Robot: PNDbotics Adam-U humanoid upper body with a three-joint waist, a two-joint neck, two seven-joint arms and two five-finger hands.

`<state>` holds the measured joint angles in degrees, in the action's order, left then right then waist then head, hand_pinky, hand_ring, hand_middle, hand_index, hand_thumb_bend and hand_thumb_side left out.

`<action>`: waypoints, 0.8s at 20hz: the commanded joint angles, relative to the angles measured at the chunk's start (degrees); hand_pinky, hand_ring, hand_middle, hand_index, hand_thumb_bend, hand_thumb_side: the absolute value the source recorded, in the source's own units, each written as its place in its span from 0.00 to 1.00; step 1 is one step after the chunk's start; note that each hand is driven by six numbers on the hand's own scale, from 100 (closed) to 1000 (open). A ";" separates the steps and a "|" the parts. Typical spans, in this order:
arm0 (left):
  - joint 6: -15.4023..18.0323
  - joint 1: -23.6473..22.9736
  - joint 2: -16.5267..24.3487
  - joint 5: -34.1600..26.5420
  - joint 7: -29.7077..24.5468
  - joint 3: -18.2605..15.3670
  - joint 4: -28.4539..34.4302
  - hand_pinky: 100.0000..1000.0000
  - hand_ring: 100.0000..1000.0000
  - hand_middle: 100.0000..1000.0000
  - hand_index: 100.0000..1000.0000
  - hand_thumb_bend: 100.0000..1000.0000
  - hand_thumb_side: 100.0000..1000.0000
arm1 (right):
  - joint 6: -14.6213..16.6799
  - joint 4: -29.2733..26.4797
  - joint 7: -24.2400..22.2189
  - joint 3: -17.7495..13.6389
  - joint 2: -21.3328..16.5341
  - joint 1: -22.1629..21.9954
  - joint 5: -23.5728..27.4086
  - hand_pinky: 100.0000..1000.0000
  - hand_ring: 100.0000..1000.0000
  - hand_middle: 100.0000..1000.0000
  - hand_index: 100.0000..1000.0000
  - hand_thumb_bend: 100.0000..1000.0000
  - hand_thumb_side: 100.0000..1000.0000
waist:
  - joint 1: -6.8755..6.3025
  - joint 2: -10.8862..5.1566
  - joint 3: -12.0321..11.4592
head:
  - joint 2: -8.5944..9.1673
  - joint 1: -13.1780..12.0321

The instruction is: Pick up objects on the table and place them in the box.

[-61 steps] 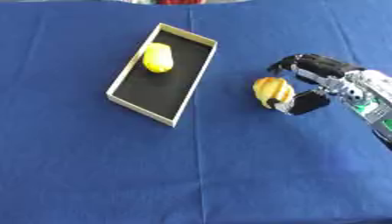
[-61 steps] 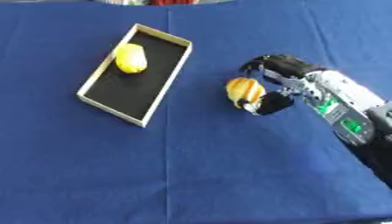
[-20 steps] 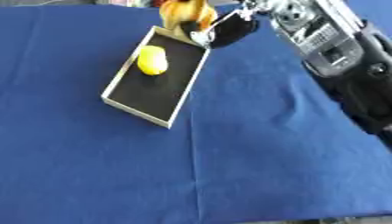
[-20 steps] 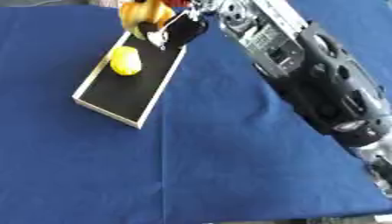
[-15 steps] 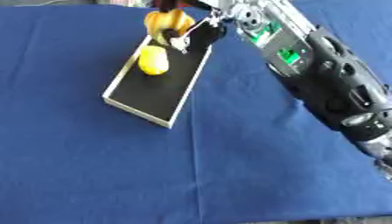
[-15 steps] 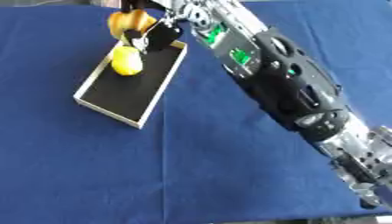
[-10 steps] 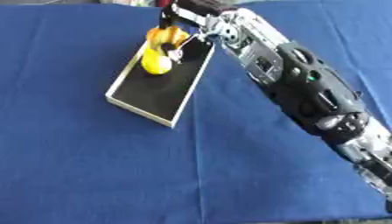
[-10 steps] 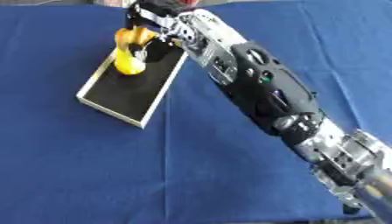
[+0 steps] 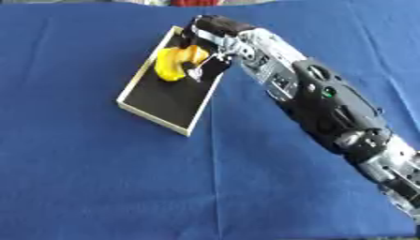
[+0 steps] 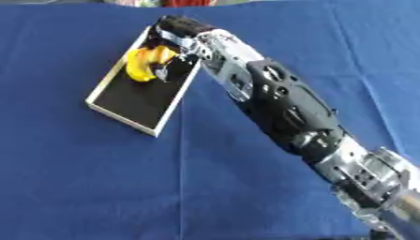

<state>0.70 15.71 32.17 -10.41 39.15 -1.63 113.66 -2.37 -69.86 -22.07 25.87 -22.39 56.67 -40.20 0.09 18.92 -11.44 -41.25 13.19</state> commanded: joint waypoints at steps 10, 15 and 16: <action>-0.16 0.03 0.95 0.14 0.20 -0.56 0.93 1.00 0.84 0.85 0.93 0.09 0.96 | 1.58 -6.84 0.78 -2.76 -2.45 0.50 -1.15 0.83 0.92 0.80 0.92 0.10 0.57 | -0.30 -1.18 0.38 | -0.22 -1.00; -0.25 -0.02 1.04 0.19 0.20 -0.52 0.93 1.00 0.84 0.85 0.93 0.09 0.96 | -0.17 -12.09 1.73 -3.85 -4.40 0.04 -0.31 0.83 0.91 0.80 0.92 0.10 0.53 | -0.30 -1.29 0.65 | -0.19 -1.29; -0.24 -0.02 1.08 0.21 0.19 -0.52 0.93 1.00 0.84 0.85 0.93 0.09 0.96 | -0.64 -13.48 1.85 -4.21 -4.98 -0.18 0.14 0.83 0.91 0.80 0.92 0.10 0.52 | -0.29 -1.30 0.69 | -0.18 -1.36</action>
<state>0.56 15.47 32.16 -10.41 39.28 -1.63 113.66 -2.50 -80.88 -20.51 22.68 -25.57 55.68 -40.57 0.09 18.91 -10.73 -41.29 12.08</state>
